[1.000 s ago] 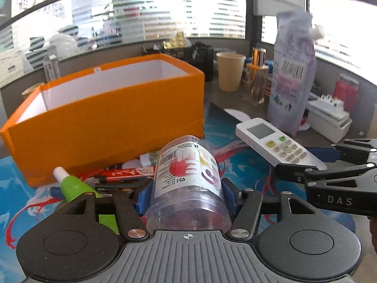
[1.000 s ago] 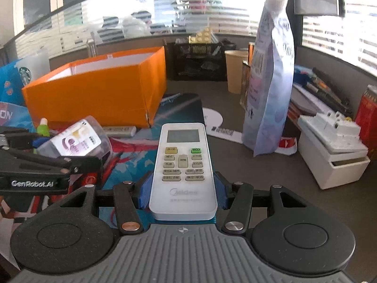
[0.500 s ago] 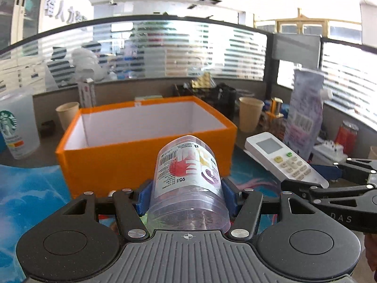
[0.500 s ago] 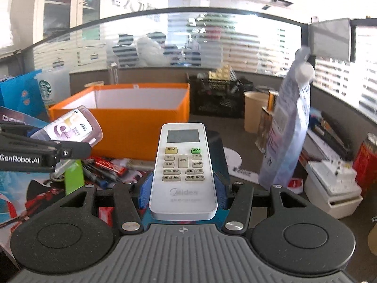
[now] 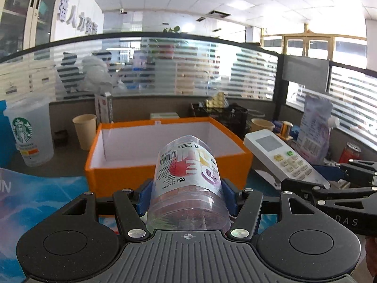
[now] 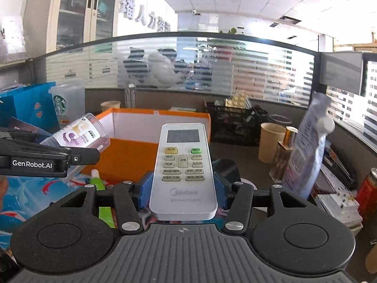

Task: Organize rigid objects
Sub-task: 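Carry the remote in the right tool into the orange box while the left tool carries the jar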

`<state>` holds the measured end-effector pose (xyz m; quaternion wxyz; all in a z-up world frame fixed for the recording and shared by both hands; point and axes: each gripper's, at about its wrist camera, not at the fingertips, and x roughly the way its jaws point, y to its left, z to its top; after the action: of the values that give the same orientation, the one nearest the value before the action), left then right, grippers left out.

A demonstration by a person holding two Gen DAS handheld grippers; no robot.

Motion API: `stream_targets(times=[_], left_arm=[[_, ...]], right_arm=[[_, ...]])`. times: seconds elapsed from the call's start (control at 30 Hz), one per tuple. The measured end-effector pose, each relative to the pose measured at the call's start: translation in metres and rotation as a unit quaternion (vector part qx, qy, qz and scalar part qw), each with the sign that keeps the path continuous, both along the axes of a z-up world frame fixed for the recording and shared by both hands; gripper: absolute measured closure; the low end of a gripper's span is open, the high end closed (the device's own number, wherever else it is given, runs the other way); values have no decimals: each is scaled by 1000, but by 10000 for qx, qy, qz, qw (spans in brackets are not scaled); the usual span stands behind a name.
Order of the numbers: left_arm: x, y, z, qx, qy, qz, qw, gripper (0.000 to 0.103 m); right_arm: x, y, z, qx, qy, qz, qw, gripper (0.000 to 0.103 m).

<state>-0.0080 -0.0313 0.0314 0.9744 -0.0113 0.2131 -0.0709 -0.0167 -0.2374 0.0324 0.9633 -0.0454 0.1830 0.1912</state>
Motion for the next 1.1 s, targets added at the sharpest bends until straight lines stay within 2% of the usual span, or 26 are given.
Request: stream_targets(times=[0.5,0.8,1.1], left_arm=[[24,49,27,-237,-265,400,9986,43],[63,64,26,-392,-156,584,9974,43],[95,69,25,-380,-163,612,9973,43]], right_arm=[[20,38,17,191,-147,161,9996,53],[53,54,19,271,-120,226,9993,53],[85,61,19,337,-111,227,9991,53]])
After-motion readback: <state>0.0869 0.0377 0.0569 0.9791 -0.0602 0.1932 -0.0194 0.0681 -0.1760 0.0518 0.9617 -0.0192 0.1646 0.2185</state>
